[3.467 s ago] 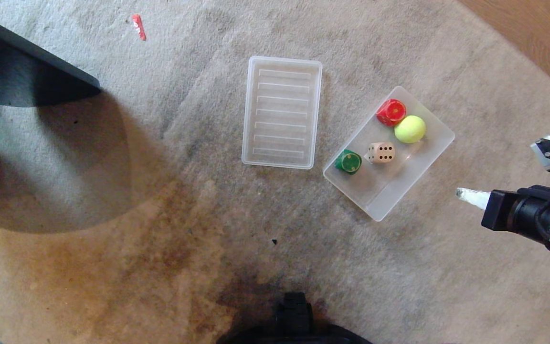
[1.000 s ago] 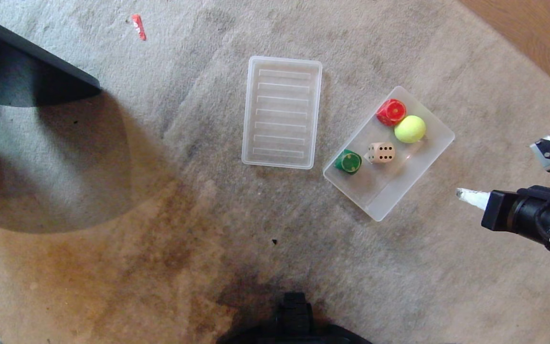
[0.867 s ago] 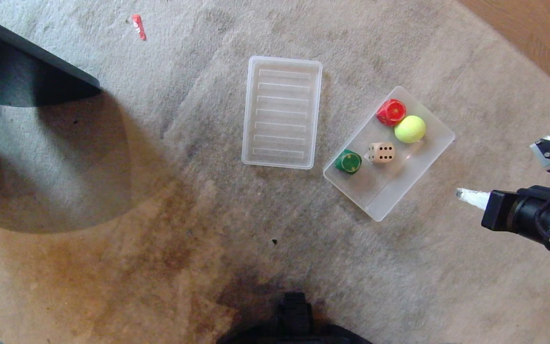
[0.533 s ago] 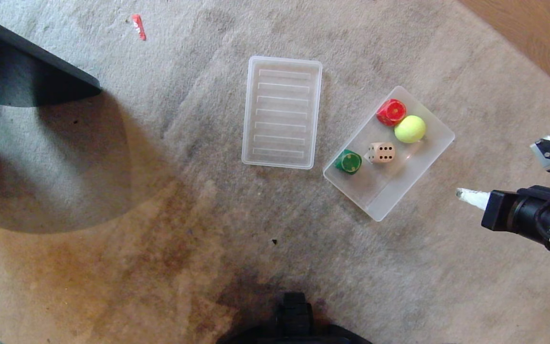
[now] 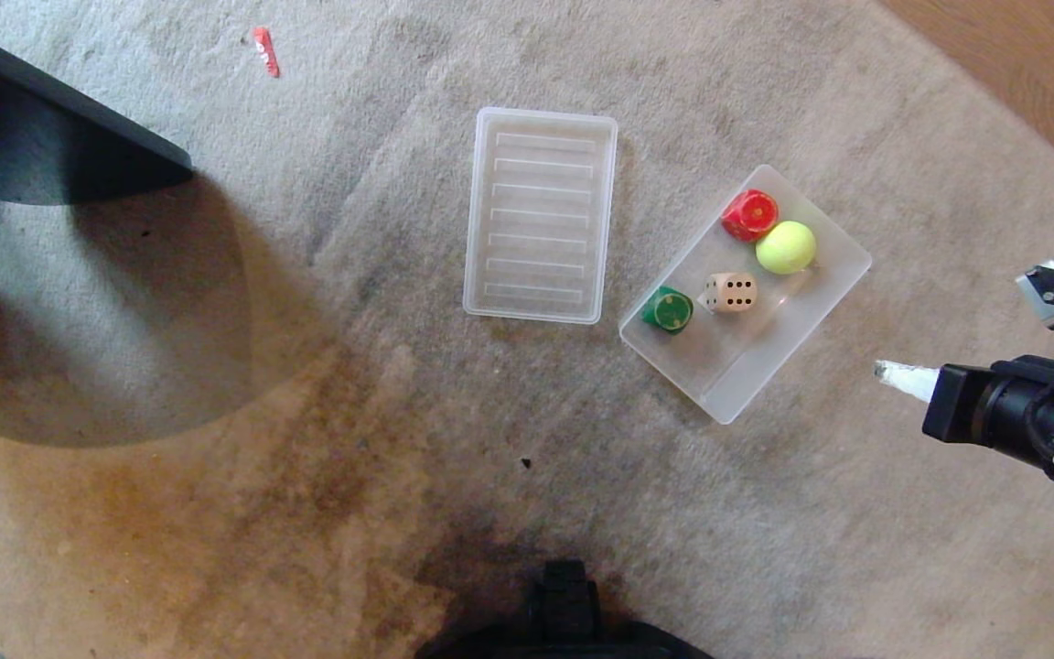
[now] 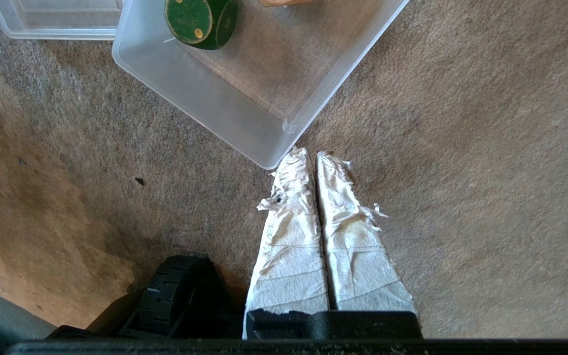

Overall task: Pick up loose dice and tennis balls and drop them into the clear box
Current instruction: Pick up the ball on the table

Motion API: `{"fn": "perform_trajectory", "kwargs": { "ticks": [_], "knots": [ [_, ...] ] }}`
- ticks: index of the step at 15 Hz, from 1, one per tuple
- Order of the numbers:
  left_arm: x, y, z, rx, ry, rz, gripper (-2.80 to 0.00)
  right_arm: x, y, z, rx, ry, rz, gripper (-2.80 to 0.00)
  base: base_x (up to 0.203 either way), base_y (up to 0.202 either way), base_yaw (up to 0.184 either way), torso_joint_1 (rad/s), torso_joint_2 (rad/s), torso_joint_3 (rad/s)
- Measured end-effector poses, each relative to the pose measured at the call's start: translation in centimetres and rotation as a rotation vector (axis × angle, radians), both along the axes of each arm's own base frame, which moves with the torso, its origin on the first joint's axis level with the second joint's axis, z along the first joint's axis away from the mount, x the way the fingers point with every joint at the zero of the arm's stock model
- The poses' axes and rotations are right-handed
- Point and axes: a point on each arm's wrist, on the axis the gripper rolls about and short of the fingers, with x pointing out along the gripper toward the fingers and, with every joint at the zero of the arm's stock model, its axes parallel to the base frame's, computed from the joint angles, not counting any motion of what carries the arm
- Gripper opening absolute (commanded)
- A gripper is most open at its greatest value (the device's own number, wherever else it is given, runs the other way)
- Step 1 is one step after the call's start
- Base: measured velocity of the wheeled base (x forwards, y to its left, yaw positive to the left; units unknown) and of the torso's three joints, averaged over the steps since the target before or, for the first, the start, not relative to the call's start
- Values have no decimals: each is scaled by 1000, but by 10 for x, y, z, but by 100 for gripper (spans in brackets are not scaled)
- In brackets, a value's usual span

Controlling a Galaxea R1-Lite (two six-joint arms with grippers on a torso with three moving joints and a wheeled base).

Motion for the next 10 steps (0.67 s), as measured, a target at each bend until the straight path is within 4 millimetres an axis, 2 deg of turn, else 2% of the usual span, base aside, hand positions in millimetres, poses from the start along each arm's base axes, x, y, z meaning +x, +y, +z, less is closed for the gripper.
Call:
{"fn": "perform_trajectory", "kwargs": {
  "ticks": [10],
  "knots": [
    [0,0,0,0,0,0,-280,0,0,0,0,0,0,-280,0,0,0,0,0,0]
  ]
}}
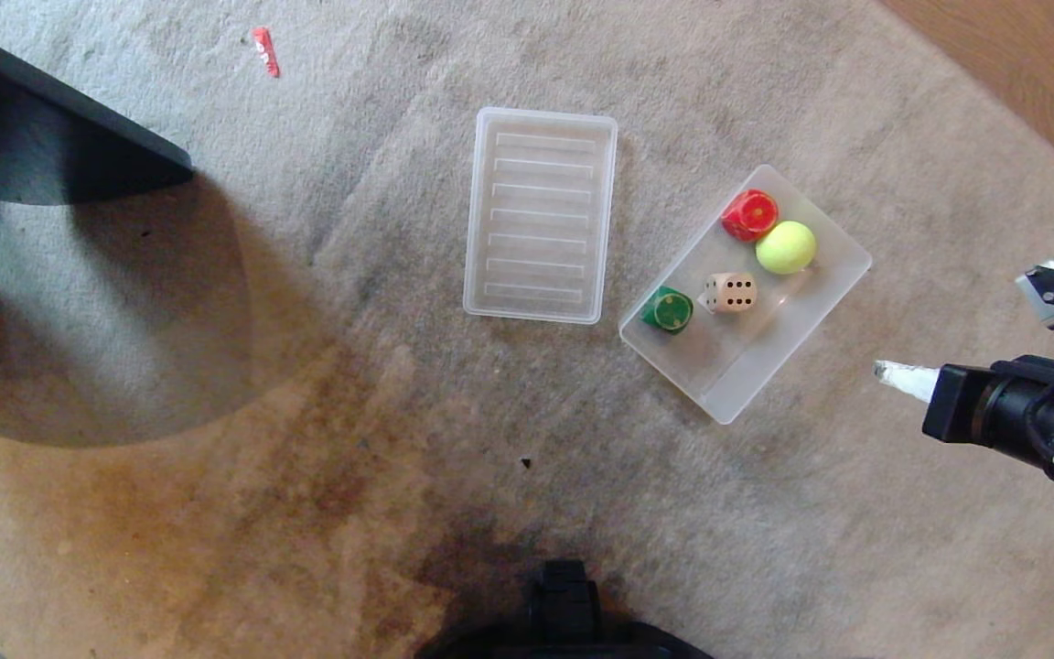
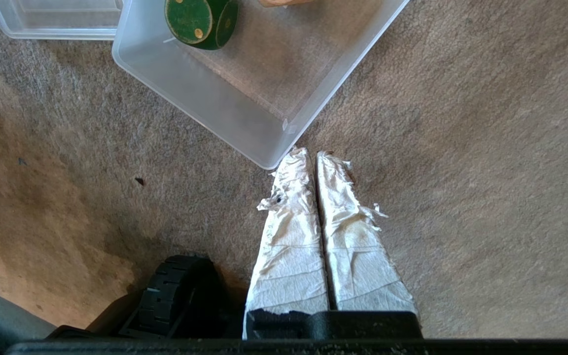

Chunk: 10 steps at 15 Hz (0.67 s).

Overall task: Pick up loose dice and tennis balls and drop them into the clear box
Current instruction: Pick up the ball on the table

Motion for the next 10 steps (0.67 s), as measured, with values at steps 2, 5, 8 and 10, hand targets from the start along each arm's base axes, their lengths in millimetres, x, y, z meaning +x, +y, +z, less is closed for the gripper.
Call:
{"fn": "perform_trajectory", "kwargs": {
  "ticks": [2,5,8,10],
  "knots": [
    [0,0,0,0,0,0,-280,0,0,0,0,0,0,-280,0,0,0,0,0,0],
    [0,0,0,0,0,0,-280,0,0,0,0,0,0,-280,0,0,0,0,0,0],
    [0,0,0,0,0,0,-280,0,0,0,0,0,0,-280,0,0,0,0,0,0],
    [0,0,0,0,0,0,-280,0,0,0,0,0,0,-280,0,0,0,0,0,0]
  ]
}}
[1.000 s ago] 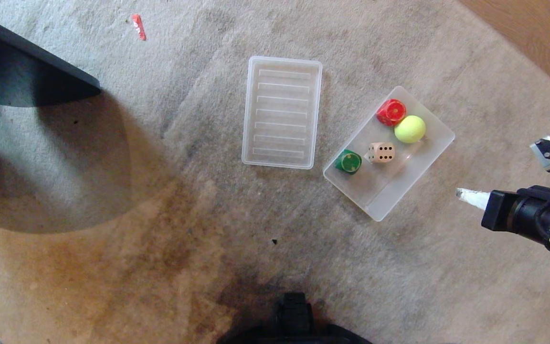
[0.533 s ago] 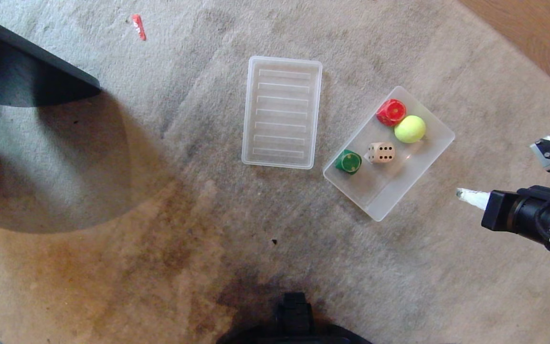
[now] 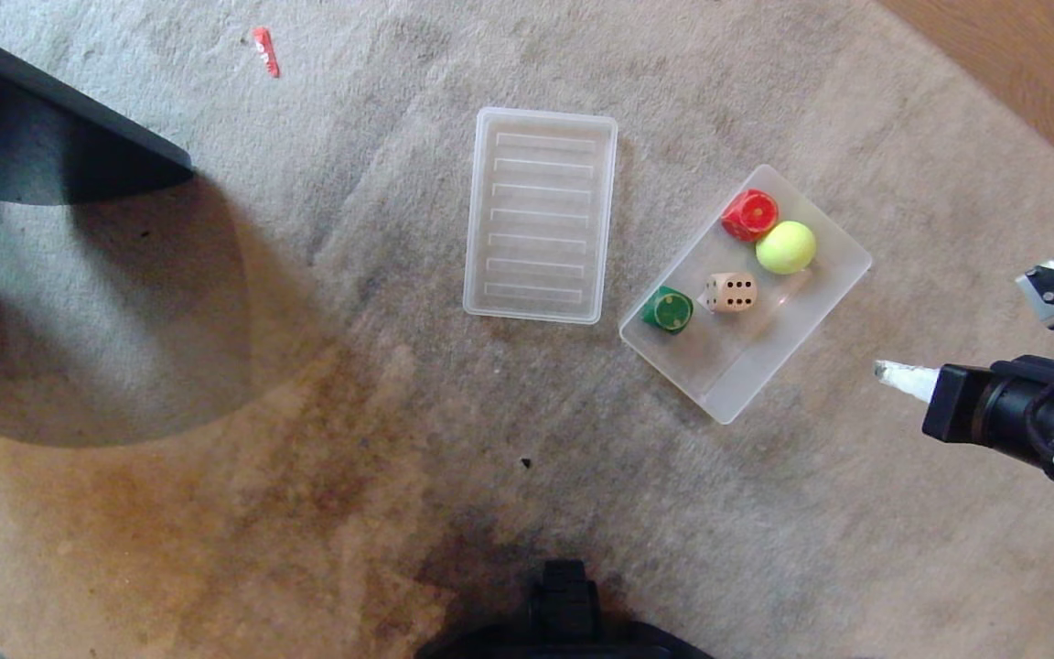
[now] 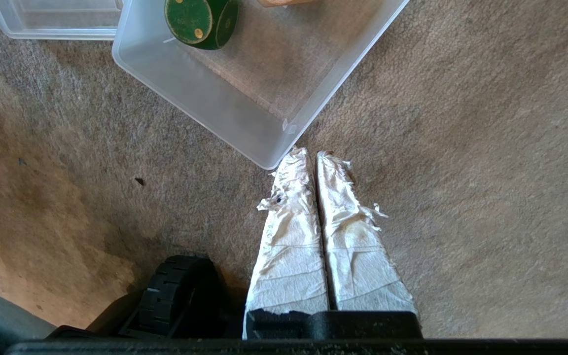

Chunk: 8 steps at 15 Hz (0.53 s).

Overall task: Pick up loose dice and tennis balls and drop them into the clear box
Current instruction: Pick up the ball on the table

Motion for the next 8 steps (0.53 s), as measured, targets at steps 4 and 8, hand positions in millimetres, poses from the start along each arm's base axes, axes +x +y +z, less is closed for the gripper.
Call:
{"fn": "perform_trajectory", "kwargs": {
  "ticks": [4,8],
  "knots": [
    [0,0,0,-1,0,0,-280,0,0,0,0,0,0,-280,0,0,0,0,0,0],
    [0,0,0,-1,0,0,-280,0,0,0,0,0,0,-280,0,0,0,0,0,0]
  ]
}}
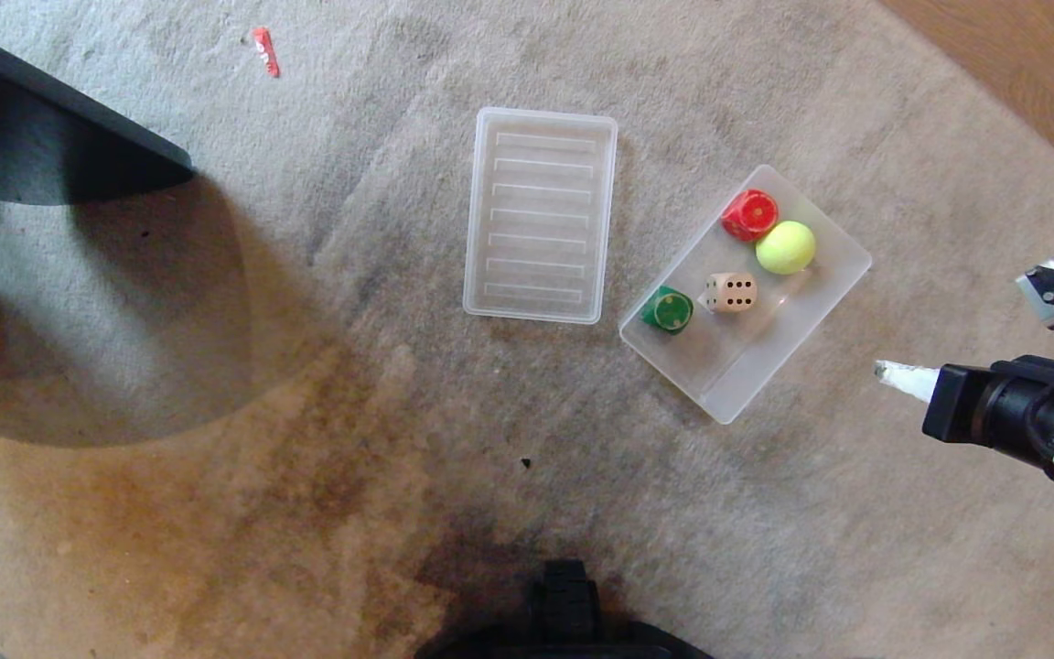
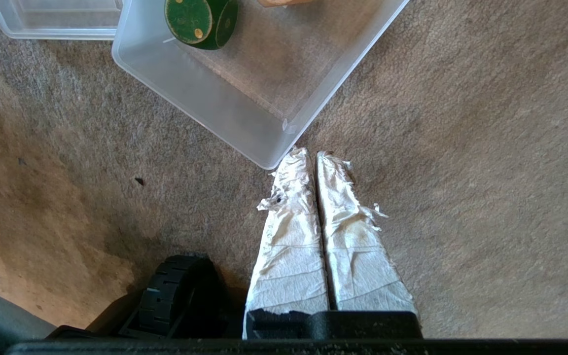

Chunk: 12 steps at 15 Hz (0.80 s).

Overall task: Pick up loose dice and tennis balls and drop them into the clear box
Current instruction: Pick up the ball on the table

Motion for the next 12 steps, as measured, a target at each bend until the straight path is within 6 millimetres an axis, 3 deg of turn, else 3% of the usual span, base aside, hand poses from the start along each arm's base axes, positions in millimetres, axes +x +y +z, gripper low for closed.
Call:
{"fn": "perform_trajectory", "kwargs": {
  "ticks": [12],
  "knots": [
    [0,0,0,1,0,0,-280,0,0,0,0,0,0,-280,0,0,0,0,0,0]
  ]
}}
